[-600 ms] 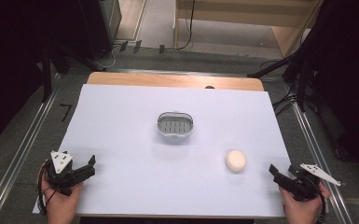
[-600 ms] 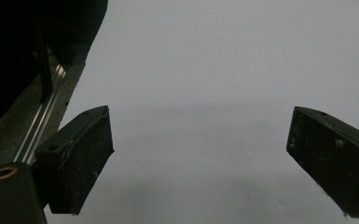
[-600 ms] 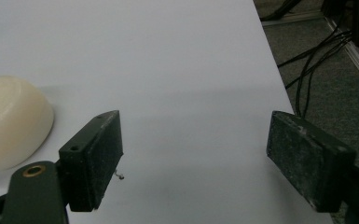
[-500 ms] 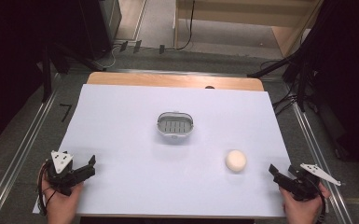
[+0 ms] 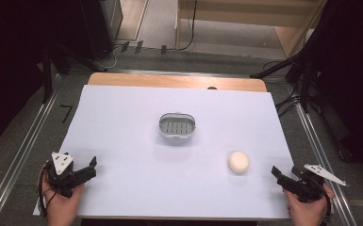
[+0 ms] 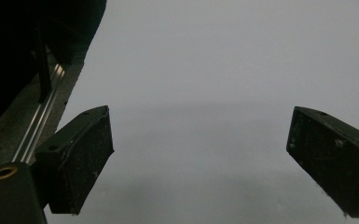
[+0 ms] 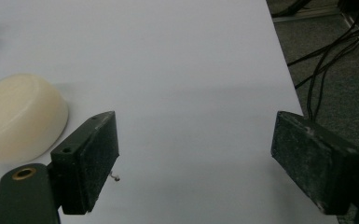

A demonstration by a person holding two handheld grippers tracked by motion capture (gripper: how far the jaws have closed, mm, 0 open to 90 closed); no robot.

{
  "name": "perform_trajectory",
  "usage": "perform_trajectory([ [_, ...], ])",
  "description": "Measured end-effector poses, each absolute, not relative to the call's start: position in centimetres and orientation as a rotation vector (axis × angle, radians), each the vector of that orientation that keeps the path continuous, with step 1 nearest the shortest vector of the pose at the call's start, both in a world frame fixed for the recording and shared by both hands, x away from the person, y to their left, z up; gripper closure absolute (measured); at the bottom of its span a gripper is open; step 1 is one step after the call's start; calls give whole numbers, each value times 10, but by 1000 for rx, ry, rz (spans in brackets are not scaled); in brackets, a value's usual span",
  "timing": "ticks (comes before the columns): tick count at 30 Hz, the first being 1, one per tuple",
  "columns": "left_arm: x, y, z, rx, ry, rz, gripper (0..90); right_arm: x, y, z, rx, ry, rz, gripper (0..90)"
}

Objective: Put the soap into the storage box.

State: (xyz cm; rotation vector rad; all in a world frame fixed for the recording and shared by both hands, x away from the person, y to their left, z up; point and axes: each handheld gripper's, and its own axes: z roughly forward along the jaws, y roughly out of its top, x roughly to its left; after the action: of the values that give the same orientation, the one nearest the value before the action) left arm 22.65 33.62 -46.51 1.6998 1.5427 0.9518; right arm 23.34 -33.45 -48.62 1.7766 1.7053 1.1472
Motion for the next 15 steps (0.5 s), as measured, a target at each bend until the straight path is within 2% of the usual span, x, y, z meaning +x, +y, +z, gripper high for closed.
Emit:
perform_trajectory([
  [15, 227, 336, -465, 1706, 1545, 953, 77, 235, -324, -482, 1733, 1788, 1111, 143],
])
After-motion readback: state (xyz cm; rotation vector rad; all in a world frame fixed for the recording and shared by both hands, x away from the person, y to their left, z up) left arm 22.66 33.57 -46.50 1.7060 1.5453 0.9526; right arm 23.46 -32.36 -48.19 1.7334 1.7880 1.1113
